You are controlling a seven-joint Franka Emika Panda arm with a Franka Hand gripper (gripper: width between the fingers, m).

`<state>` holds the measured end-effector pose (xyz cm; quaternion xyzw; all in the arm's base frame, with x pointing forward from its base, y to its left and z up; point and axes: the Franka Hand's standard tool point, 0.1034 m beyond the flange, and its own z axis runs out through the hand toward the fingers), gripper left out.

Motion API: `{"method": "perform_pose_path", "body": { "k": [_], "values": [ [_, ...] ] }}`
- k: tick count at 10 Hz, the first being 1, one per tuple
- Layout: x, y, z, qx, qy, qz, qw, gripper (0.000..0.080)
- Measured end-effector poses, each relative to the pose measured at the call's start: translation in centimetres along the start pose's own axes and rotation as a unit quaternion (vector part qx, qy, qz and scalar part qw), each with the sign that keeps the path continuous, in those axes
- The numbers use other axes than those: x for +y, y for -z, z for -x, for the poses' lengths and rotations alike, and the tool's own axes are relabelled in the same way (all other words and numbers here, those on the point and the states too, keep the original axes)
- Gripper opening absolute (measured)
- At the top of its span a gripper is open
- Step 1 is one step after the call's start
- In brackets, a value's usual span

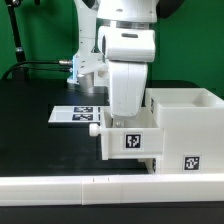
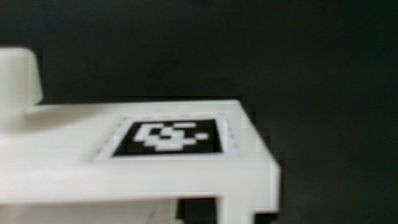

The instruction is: Assemble drawer

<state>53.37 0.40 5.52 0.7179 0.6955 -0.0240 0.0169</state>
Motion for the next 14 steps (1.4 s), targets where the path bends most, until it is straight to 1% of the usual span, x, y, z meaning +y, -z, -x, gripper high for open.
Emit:
{"method": "perform_pose_path", "body": {
  "k": [1, 2, 4, 6, 9, 10, 11, 12, 13, 14],
  "values": [
    [0.0, 0.0, 0.0, 0.0, 0.0, 0.0, 1.0, 0.0044],
    [0.1, 0.0, -0.3, 0.001, 0.0, 0.003, 1.0, 0.0044],
    [0.1, 0.1, -1.2, 0.002, 0.003, 0.005, 1.0, 0.0044],
    [0.2, 0.2, -1.7, 0.003, 0.013, 0.004, 1.0, 0.0044],
    [0.3, 0.2, -1.6, 0.002, 0.016, 0.005, 1.0, 0.0044],
    [0.3, 0.2, -1.6, 0.001, 0.016, 0.006, 1.0, 0.0132],
    [0.3, 0.4, -1.6, 0.001, 0.014, 0.007, 1.0, 0.0315],
    [0.5, 0.7, -1.8, 0.002, 0.013, 0.01, 1.0, 0.045],
    [0.6, 1.1, -1.9, 0.001, 0.014, 0.011, 1.0, 0.045],
    [0.6, 1.8, -1.8, -0.002, 0.014, 0.009, 1.0, 0.0606]
  ]
}}
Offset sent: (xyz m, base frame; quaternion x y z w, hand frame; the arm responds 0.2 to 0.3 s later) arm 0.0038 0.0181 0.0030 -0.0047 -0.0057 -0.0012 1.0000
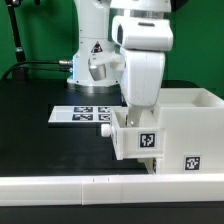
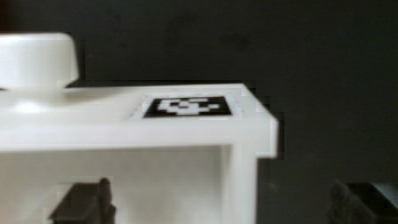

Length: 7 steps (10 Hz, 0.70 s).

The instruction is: Assemble drawer

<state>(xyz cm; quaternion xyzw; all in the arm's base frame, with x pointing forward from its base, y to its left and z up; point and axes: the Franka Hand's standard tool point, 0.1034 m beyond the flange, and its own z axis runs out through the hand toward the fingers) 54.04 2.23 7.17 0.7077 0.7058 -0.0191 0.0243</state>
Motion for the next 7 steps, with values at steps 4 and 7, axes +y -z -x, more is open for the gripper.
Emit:
{"method": "perform_pose_path", "body": {
  "k": [4, 7],
  "values": [
    [-0.1, 3.7, 3.3, -0.019, 0.005, -0.018, 1.0, 0.0649],
    [-0.4, 3.6, 4.9, -0.021, 0.002, -0.021, 1.0, 0.0649]
  ]
}}
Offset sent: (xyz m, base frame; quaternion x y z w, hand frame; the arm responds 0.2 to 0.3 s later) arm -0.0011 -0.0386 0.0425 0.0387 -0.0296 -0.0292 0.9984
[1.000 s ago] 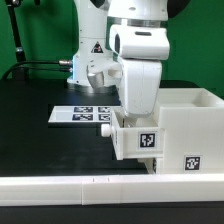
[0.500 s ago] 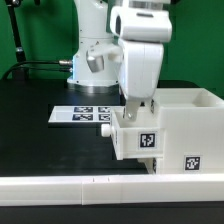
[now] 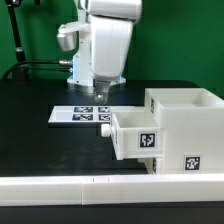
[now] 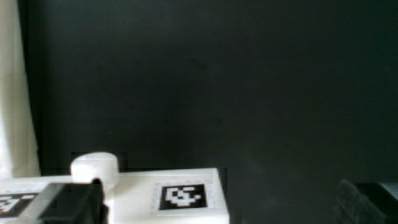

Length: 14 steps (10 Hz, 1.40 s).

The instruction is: Assemble drawer

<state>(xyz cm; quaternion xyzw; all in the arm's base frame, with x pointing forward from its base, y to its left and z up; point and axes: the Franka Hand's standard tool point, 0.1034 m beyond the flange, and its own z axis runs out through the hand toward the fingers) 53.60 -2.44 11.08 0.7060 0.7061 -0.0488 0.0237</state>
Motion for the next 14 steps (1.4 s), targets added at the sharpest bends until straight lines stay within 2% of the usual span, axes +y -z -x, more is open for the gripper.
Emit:
{"method": "perform_pose_path", "body": {
  "k": [4, 5, 6, 7, 9, 12, 14],
  "values": [
    [-0.1, -0.2, 0.1, 0.002, 0.007, -0.001, 1.0, 0.0649],
    [-0.6, -1.6, 0.7, 0.011, 0.023, -0.004, 1.0, 0.0649],
    [-1.9, -3.1, 0.1, 0.011, 0.03, -0.014, 0.999, 0.0649],
    [-2.0, -3.2, 0.3, 0.016, 0.049, -0.019, 0.998, 0.0649],
    [-1.9, -4.1, 2.3, 0.073, 0.052, -0.021, 0.996, 0.0649],
    [-1.2, -4.9, 4.1, 0.12, 0.039, -0.037, 0.991, 0.0649],
    [-0.6, -4.8, 3.9, 0.117, 0.029, -0.036, 0.992, 0.0649]
  ]
}}
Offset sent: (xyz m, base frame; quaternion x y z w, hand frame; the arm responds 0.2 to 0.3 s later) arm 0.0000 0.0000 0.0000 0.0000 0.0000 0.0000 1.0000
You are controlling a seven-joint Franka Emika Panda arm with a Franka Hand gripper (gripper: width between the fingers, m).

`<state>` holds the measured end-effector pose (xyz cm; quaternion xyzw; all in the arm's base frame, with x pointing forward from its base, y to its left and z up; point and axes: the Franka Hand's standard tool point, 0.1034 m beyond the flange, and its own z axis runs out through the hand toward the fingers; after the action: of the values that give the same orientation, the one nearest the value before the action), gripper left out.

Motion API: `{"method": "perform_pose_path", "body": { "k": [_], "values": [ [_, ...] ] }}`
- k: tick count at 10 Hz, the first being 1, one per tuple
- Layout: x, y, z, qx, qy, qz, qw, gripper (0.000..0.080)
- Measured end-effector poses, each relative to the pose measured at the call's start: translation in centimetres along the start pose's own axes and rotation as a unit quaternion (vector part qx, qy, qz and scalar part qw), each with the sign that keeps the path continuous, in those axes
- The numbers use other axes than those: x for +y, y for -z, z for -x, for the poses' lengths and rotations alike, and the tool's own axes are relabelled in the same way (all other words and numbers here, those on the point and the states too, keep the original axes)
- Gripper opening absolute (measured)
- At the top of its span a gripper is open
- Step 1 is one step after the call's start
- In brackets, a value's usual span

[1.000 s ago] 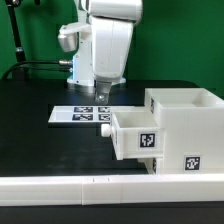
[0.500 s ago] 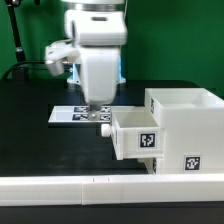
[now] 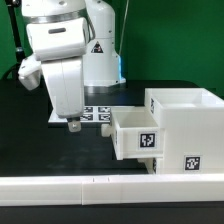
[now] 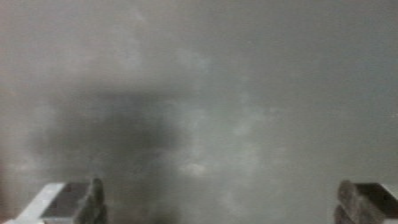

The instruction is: Assemble drawer

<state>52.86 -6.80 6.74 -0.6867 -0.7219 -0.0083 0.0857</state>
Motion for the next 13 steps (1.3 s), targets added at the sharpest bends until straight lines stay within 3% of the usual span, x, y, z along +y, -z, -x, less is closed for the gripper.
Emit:
{"method": "perform_pose_path", "body": {
  "k": [3, 13],
  "values": [
    [1.2, 0.3, -1.2, 0.004, -0.02, 0.003, 1.0, 0.0649],
    [2.4, -0.3, -9.0, 0.017, -0.133, 0.003, 0.991, 0.0649]
  ]
}}
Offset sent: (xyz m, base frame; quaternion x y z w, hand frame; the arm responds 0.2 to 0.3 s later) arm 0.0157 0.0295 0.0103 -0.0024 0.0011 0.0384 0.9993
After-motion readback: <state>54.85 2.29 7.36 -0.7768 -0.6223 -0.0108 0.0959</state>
